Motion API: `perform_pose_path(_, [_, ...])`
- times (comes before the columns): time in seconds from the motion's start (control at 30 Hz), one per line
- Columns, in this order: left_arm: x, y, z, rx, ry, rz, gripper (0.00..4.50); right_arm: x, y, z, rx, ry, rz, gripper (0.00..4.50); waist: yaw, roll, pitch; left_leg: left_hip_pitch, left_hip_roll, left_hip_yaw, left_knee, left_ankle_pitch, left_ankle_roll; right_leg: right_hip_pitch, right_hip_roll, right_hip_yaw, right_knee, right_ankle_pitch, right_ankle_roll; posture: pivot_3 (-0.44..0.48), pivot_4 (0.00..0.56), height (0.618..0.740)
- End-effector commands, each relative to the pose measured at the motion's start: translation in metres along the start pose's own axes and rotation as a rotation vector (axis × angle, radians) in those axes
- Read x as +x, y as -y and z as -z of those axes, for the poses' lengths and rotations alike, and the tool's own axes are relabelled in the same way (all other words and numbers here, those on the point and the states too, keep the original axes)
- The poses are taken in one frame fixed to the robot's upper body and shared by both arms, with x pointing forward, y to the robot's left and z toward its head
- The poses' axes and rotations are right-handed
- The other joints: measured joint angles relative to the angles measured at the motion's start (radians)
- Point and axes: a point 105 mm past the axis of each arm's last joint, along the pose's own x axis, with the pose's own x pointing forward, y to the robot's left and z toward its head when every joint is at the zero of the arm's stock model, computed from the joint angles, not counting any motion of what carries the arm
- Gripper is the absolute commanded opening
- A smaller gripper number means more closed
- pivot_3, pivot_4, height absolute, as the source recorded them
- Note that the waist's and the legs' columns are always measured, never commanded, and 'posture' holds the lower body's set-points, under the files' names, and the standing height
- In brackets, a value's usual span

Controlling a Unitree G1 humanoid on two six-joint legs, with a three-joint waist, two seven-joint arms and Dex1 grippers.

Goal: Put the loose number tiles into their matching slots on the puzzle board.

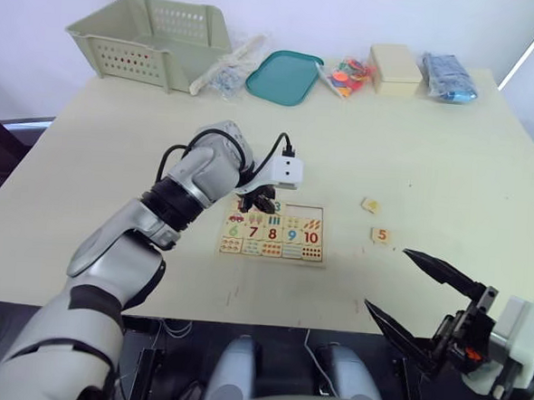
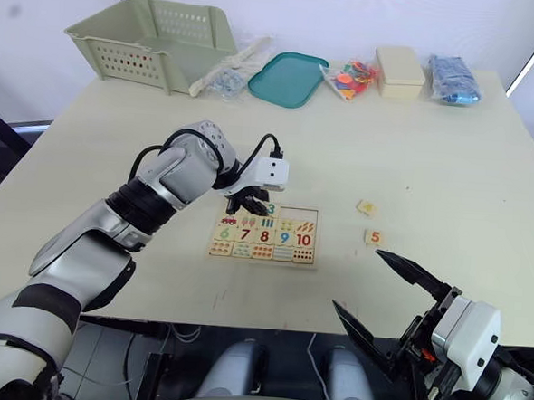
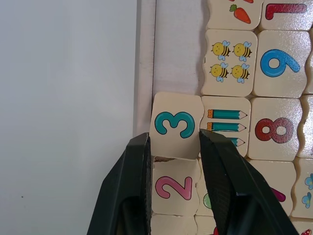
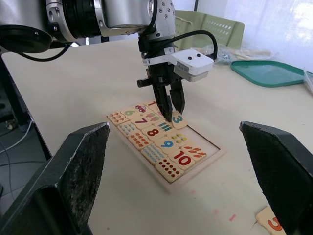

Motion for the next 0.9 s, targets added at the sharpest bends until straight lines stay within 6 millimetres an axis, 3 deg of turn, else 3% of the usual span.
perform_pose_path(0.03, [-0.0051, -0.0019, -0.0008, 0.015, 0.003, -0.018, 0.98, 0.0006, -0.0047, -0.0123, -0.032, 0.042, -0.016, 4.5, 0.0, 0.0, 0.0, 0.0, 0.0, 0.0, 0.0, 0.0, 0.0, 0.0, 0.0, 0.0, 0.0, 0.0, 0.0, 0.0, 0.15, 0.74])
perform_pose_path(0.8, [-0.0038, -0.0004, 0.0006, 0.018, -0.005, -0.01, 0.98, 0.0001, -0.0053, -0.0121, -0.03, 0.042, -0.013, 4.5, 0.0, 0.0, 0.0, 0.0, 0.0, 0.0, 0.0, 0.0, 0.0, 0.0, 0.0, 0.0, 0.0, 0.0, 0.0, 0.0, 0.15, 0.74])
perform_pose_path(0.83, [-0.0039, -0.0007, 0.0009, 0.017, -0.005, -0.013, 1.99, 0.0001, -0.0053, -0.012, -0.03, 0.041, -0.013, 4.5, 0.0, 0.0, 0.0, 0.0, 0.0, 0.0, 0.0, 0.0, 0.0, 0.0, 0.0, 0.0, 0.0, 0.0, 0.0, 0.0, 0.15, 0.74])
perform_pose_path(0.9, [-0.0048, -0.0009, 0.0003, 0.018, -0.002, -0.012, 2.7, -0.0001, -0.0053, -0.0121, -0.03, 0.042, -0.013, 4.5, 0.0, 0.0, 0.0, 0.0, 0.0, 0.0, 0.0, 0.0, 0.0, 0.0, 0.0, 0.0, 0.0, 0.0, 0.0, 0.0, 0.15, 0.74])
